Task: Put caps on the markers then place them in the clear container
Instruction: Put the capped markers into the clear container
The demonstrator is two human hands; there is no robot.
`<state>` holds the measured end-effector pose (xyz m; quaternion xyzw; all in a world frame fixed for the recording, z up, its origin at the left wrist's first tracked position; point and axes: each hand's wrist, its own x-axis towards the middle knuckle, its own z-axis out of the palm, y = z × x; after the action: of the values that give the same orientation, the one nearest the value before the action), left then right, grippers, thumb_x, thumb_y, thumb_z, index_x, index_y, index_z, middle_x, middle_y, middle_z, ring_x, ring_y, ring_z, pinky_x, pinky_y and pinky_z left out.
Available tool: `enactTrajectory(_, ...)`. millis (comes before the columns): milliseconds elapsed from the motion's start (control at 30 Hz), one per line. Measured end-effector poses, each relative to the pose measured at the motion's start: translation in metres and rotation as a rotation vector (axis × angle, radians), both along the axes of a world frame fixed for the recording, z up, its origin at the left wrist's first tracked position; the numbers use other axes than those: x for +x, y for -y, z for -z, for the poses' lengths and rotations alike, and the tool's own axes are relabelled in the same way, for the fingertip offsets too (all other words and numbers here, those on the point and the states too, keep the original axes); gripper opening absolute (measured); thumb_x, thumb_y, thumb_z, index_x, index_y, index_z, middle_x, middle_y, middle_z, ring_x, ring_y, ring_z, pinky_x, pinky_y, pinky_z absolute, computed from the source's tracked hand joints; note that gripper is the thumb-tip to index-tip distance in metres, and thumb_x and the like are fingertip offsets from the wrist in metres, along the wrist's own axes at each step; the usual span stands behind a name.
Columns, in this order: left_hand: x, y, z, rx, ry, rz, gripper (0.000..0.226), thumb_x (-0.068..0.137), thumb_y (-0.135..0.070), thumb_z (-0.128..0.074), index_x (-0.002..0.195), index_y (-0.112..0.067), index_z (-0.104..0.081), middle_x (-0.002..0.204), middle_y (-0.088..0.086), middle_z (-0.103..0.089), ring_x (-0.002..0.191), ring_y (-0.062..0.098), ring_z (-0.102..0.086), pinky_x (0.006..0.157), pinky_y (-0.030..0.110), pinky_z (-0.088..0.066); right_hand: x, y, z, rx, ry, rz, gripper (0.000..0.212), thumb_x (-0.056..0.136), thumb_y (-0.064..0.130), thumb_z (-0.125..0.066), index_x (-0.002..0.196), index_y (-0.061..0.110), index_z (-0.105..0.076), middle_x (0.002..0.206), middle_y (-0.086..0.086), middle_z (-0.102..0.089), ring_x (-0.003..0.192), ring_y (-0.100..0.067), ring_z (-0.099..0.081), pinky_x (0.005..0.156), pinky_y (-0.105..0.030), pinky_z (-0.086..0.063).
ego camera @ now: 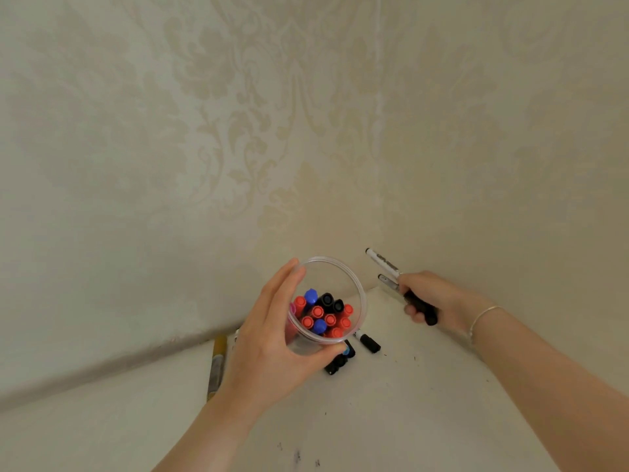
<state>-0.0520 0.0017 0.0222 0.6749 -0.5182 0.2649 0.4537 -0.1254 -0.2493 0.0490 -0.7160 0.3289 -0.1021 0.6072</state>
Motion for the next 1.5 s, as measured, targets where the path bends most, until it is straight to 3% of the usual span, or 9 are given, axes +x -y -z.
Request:
enactTrajectory(333, -0.014, -0.005, -0.012, -0.01, -0.126, -0.027, 0.098, 0.063, -0.054, -0.079, 0.145, -0.027, -0.031, 0.144, -0.032, -0.026, 0.133, -0.004, -0.034, 0.094, 0.027, -0.052, -0.043, -0.031, -0.101, 0.274, 0.233, -0.486, 0.023, 0.08, 0.007, -0.037, 0.101, 0.005, -0.048, 0.061, -0.004, -0.037, 0.039, -0.01, -0.031, 0.029, -0.016, -0.025)
enactTrajectory(500, -0.023, -0.006, -0.021, -0.035, -0.214, -0.04, 0.102, 0.059, -0.043, -0.085, 0.144, -0.018, -0.034, 0.139, -0.015, -0.04, 0.126, -0.016, -0.035, 0.096, 0.0, -0.033, -0.069, -0.06, -0.141, -0.093, -0.033, -0.892, 0.017, 0.078, 0.013, -0.041, 0.074, 0.006, -0.056, 0.054, -0.005, -0.042, 0.038, -0.012, -0.033, 0.034, -0.018, -0.03)
enactTrajectory(633, -0.029, -0.008, -0.026, -0.065, -0.26, -0.003, 0.1, 0.058, -0.025, -0.09, 0.137, -0.03, -0.03, 0.131, -0.018, -0.042, 0.112, -0.027, -0.039, 0.084, -0.007, -0.032, -0.075, -0.086, -0.153, -0.466, -0.297, -0.796, 0.019, 0.079, 0.013, -0.046, 0.091, -0.001, -0.051, 0.051, -0.005, -0.043, 0.04, -0.015, -0.033, 0.037, -0.018, -0.029)
enactTrajectory(800, -0.032, -0.011, -0.027, -0.051, -0.306, 0.062, 0.103, 0.057, -0.044, -0.085, 0.134, -0.053, -0.017, 0.129, -0.04, -0.036, 0.116, -0.017, -0.045, 0.088, 0.0, -0.038, -0.068, -0.114, -0.161, -0.867, -0.575, -0.597, 0.031, 0.085, 0.009, -0.043, 0.111, -0.004, -0.054, 0.067, -0.012, -0.046, 0.052, -0.02, -0.039, 0.043, -0.022, -0.032)
enactTrajectory(900, -0.033, -0.011, -0.026, 0.009, -0.183, 0.027, 0.105, 0.058, -0.062, -0.079, 0.14, -0.055, -0.014, 0.136, -0.04, -0.03, 0.124, -0.006, -0.045, 0.098, 0.012, -0.042, -0.059, -0.132, -0.165, -1.025, -0.63, -0.526, 0.014, 0.09, 0.009, -0.041, 0.091, 0.0, -0.051, 0.056, -0.01, -0.045, 0.045, -0.018, -0.037, 0.04, -0.018, -0.03)
enactTrajectory(1033, -0.031, -0.009, -0.028, 0.099, -0.049, 0.005, 0.105, 0.06, -0.061, -0.075, 0.141, -0.055, -0.008, 0.137, -0.035, -0.03, 0.123, -0.006, -0.044, 0.098, 0.013, -0.042, -0.04, -0.155, -0.154, -1.251, -0.626, -0.548, 0.035, 0.098, 0.013, -0.041, 0.063, 0.01, -0.038, 0.053, -0.002, -0.04, 0.045, -0.011, -0.034, 0.025, -0.011, -0.025)
enactTrajectory(1133, -0.032, -0.004, -0.03, 0.098, -0.102, 0.031, 0.111, 0.058, -0.056, -0.08, 0.143, -0.051, -0.01, 0.14, -0.026, -0.038, 0.124, -0.004, -0.046, 0.098, 0.019, -0.046, -0.027, -0.165, -0.132, -1.348, -0.572, -0.572, 0.019, 0.097, 0.012, -0.044, 0.09, 0.005, -0.06, 0.064, -0.001, -0.04, 0.058, -0.017, -0.042, 0.049, -0.019, -0.042)
enactTrajectory(1267, -0.024, -0.002, -0.024, 0.085, -0.134, 0.009, 0.117, 0.057, -0.054, -0.083, 0.135, -0.067, 0.003, 0.145, -0.024, -0.035, 0.127, -0.009, -0.041, 0.099, 0.009, -0.038, -0.016, -0.172, -0.116, -1.473, -0.651, -0.592, 0.036, 0.096, 0.019, -0.045, 0.129, 0.007, -0.049, 0.091, -0.004, -0.057, 0.088, -0.024, -0.053, 0.077, -0.034, -0.043)
enactTrajectory(1500, -0.019, -0.005, -0.006, 0.15, -0.121, -0.004, 0.117, 0.06, -0.057, -0.081, 0.139, -0.061, 0.006, 0.145, -0.02, -0.035, 0.128, -0.002, -0.042, 0.101, 0.023, -0.044, -0.007, -0.159, -0.089, -1.48, -0.602, -0.664, 0.039, 0.093, 0.013, -0.045, 0.13, 0.003, -0.04, 0.085, -0.004, -0.053, 0.074, -0.021, -0.05, 0.068, -0.03, -0.04)
